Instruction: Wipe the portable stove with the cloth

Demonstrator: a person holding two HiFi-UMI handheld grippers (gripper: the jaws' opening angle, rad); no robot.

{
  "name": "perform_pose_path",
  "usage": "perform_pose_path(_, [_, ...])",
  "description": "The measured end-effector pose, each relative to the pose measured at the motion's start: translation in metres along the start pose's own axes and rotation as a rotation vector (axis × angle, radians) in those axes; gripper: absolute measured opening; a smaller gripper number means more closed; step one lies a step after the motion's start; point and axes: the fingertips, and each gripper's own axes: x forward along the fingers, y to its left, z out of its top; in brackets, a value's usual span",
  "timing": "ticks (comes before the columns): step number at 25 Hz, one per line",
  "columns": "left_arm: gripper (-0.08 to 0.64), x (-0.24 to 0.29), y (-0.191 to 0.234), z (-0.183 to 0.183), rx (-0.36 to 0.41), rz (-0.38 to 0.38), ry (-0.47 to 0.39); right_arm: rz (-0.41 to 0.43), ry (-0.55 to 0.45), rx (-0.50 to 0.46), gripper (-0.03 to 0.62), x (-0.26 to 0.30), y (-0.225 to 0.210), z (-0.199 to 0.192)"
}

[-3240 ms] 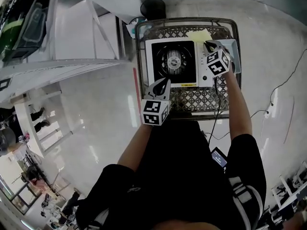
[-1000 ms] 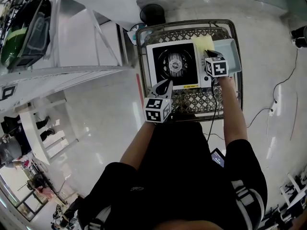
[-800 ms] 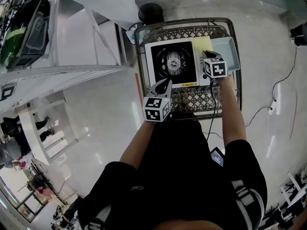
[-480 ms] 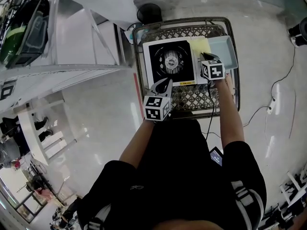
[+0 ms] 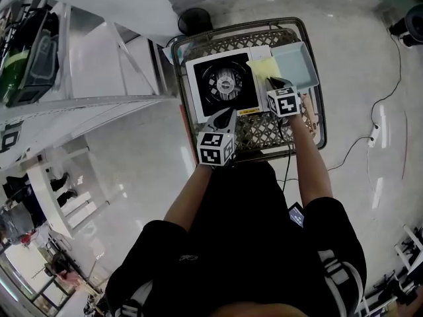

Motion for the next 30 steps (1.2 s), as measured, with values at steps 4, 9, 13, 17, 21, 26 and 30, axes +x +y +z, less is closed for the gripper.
perform_pose_path(4, [0.021, 0.006, -0.011, 0.0, 0.019, -0.02, 0.009, 0.004, -0.006, 0.007, 0.025, -0.006, 0.002, -0.009])
perform_pose_path(9, [0.021, 0.012, -0.024, 0.0, 0.039, -0.044, 0.023, 0.011, -0.01, 0.022, 0.025, -0.014, 0.004, -0.019])
perform_pose_path(13, [0.021, 0.017, -0.032, -0.001, 0.052, -0.059, 0.029, 0.009, -0.02, 0.016, 0.025, -0.021, 0.007, -0.028])
perform_pose_path(17, [0.021, 0.021, -0.038, -0.002, 0.062, -0.07, 0.036, 0.011, -0.026, 0.027, 0.025, -0.027, 0.009, -0.037])
perform_pose_path(21, [0.021, 0.025, -0.042, -0.001, 0.069, -0.077, 0.043, 0.014, -0.027, 0.025, 0.025, -0.035, 0.013, -0.045])
perform_pose_path(26, [0.021, 0.027, -0.042, 0.001, 0.075, -0.078, 0.05, 0.013, -0.025, 0.029, 0.025, -0.046, 0.019, -0.06])
perform_pose_path(30, [0.021, 0.029, -0.04, 0.003, 0.071, -0.076, 0.051, 0.029, -0.021, 0.051, 0.025, -0.052, 0.025, -0.069])
